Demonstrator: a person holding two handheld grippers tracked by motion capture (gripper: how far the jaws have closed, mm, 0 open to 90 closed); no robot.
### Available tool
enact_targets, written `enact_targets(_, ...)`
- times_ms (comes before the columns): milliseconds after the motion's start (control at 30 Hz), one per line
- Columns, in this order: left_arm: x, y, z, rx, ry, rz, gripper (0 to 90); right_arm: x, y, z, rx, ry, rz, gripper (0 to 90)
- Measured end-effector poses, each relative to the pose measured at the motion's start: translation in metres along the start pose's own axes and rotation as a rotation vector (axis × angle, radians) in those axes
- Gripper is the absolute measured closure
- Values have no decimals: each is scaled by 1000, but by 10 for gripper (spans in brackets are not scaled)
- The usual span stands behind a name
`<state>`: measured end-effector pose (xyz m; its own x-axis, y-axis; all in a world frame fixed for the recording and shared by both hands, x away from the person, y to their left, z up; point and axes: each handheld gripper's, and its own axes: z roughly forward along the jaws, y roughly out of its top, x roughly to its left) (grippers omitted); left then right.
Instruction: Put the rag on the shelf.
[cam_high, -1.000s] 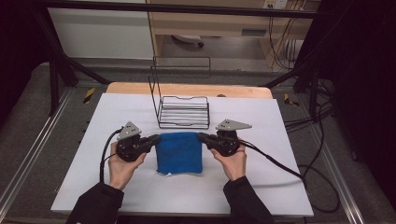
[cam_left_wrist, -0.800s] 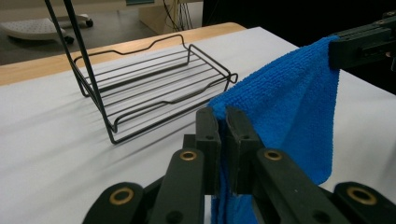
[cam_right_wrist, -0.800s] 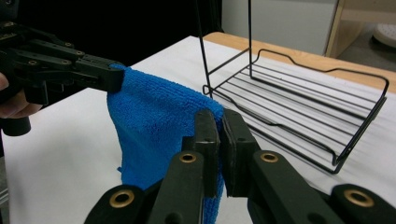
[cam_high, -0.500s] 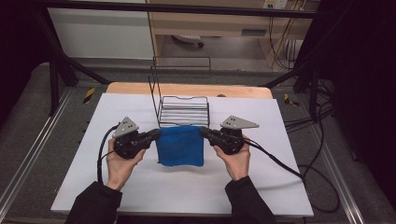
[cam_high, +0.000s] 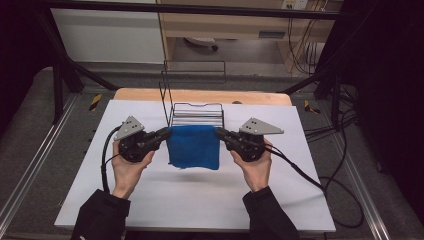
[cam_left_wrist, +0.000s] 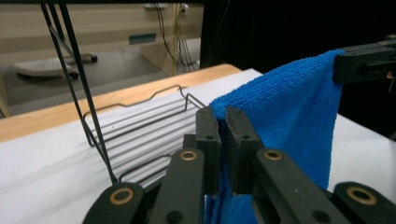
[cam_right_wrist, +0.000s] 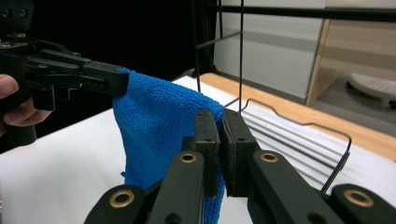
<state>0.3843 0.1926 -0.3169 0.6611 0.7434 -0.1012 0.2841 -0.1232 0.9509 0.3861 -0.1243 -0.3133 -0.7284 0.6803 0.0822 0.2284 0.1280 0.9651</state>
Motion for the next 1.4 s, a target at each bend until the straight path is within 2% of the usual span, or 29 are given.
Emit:
enact_targets(167,1,10,-2,-37,0,-1,847,1,10,-2,-38,-23,-14,864)
enact_targets(500,2,29,1,-88,17,10,848,-2,24,0,-80,-49,-12,865)
enact_targets(700,4,41,0,-128,24,7,849,-3,37,1,-102,-69,-30,865)
enact_targets(1000,4,61,-1,-190,36,28,850,-4,56,1,-155,-97,-56,865)
enact_targets(1400,6,80,0,-242,51,38,850,-5,80,-2,-209,-122,-86,865)
